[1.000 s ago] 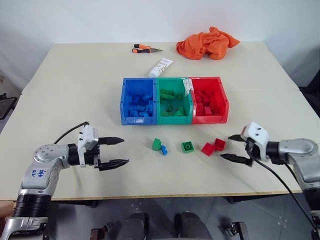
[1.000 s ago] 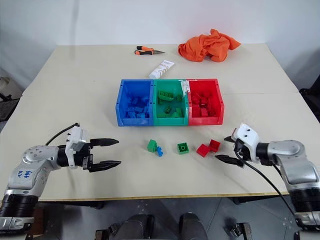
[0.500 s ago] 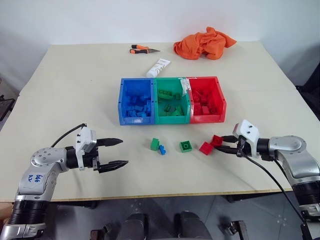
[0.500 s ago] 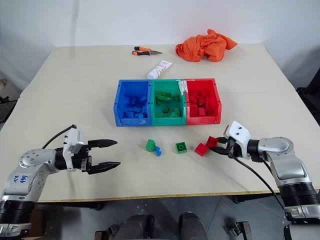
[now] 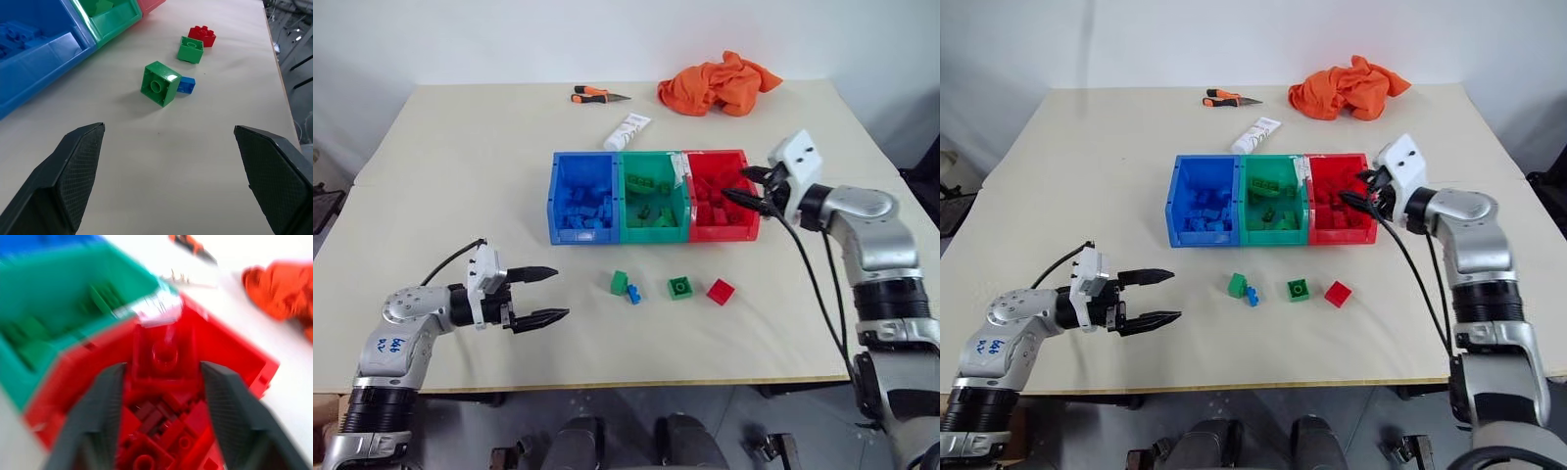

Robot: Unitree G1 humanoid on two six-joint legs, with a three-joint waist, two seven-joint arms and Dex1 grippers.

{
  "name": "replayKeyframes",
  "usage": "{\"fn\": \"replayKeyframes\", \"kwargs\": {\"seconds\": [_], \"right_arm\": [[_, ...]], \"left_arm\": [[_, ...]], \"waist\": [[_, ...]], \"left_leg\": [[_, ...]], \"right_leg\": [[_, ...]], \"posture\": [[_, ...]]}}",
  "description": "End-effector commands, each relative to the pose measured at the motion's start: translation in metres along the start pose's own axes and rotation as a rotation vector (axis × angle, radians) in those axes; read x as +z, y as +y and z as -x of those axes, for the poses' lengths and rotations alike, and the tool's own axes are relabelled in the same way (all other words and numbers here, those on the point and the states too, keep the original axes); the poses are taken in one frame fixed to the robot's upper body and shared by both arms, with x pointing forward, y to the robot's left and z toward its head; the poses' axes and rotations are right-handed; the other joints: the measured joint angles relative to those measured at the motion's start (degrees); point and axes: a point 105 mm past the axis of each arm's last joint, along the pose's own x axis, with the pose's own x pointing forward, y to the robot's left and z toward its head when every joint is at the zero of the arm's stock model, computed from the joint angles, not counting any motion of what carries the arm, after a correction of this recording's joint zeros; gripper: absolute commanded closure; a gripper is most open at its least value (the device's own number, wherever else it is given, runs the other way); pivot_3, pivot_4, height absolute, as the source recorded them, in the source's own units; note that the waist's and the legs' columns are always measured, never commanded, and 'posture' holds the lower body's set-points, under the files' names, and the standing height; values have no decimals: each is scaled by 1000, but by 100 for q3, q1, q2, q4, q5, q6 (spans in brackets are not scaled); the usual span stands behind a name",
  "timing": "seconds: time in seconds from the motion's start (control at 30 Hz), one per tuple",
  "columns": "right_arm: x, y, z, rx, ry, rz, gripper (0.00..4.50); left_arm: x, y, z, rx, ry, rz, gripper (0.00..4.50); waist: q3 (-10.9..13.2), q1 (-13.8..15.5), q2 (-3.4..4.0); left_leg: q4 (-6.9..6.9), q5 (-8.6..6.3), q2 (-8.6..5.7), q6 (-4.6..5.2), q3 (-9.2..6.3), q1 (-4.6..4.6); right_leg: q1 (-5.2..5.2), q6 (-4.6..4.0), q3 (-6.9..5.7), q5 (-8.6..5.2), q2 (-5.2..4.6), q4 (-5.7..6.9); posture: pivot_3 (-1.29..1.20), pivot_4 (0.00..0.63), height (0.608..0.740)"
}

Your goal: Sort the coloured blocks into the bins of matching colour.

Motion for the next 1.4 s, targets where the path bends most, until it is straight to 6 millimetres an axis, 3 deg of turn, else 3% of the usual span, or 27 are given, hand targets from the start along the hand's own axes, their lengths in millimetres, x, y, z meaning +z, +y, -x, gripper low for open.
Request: {"fn": "replayKeyframes", "kwargs": {"seconds": [0.03,0.1,0.17,0.3,0.4,0.47,0.7,0.93,1.07,1.2,1.3,1.4], "right_arm": [[3,-10,1,-45,-6,80,740],[5,-4,6,-9,-28,130,62],[4,-2,13,-4,-27,133,22],[4,30,51,156,-44,120,22],[-9,53,78,256,28,98,22],[-29,56,99,266,131,74,22],[-68,70,148,289,331,16,22],[-51,102,107,356,207,-25,22],[-59,104,79,328,198,-43,22],[-66,105,63,328,197,-41,22],[-65,109,58,343,174,-36,608],[-64,110,58,346,165,-32,1631]], "left_arm": [[7,-1,-1,-4,-18,-34,0],[7,-1,-2,-4,-20,-34,0],[6,-2,-2,-6,-22,-33,0],[6,-1,-2,-12,-24,-30,0],[6,0,0,-13,-23,-30,0],[4,2,1,-6,-12,-29,0],[3,7,13,34,0,-26,0],[6,6,9,43,-15,-36,0],[7,4,8,65,-26,-37,0],[8,3,8,94,-39,-35,0],[7,0,9,104,-39,-31,0],[7,-1,11,116,-41,-27,0]], "waist": [[0,-8,0],[0,-20,1],[0,-19,0],[0,23,1],[0,83,0],[0,122,1],[0,145,0],[0,54,0],[0,88,0],[0,127,0],[0,140,0],[0,138,0]], "left_leg": [[1,0,0,0,0,-9],[6,0,0,0,3,-32],[13,1,3,-1,3,-47],[28,1,3,-1,-6,-68],[35,0,2,0,-13,-74],[39,0,2,0,-12,-74],[40,3,2,1,-11,-65],[36,7,4,-2,1,-38],[35,3,2,3,-1,-37],[34,3,1,2,-1,-39],[33,3,1,2,-2,-40],[33,3,1,2,-1,-40]], "right_leg": [[-12,0,0,0,0,6],[-41,0,-2,0,1,19],[-55,0,-7,0,3,22],[-56,0,-14,0,2,20],[-54,1,-17,1,2,18],[-53,1,-16,1,2,12],[-48,1,-11,1,2,8],[-35,1,-2,1,4,16],[-31,1,0,1,1,7],[-38,1,0,1,0,9],[-38,1,-2,1,0,10],[-37,1,-1,1,0,9]], "posture": [[0,150,740],[0,150,740],[0,150,740],[0,150,740],[0,150,740],[0,150,740],[0,150,740],[0,150,740],[0,150,740],[0,150,740],[0,150,740],[0,150,740]]}}
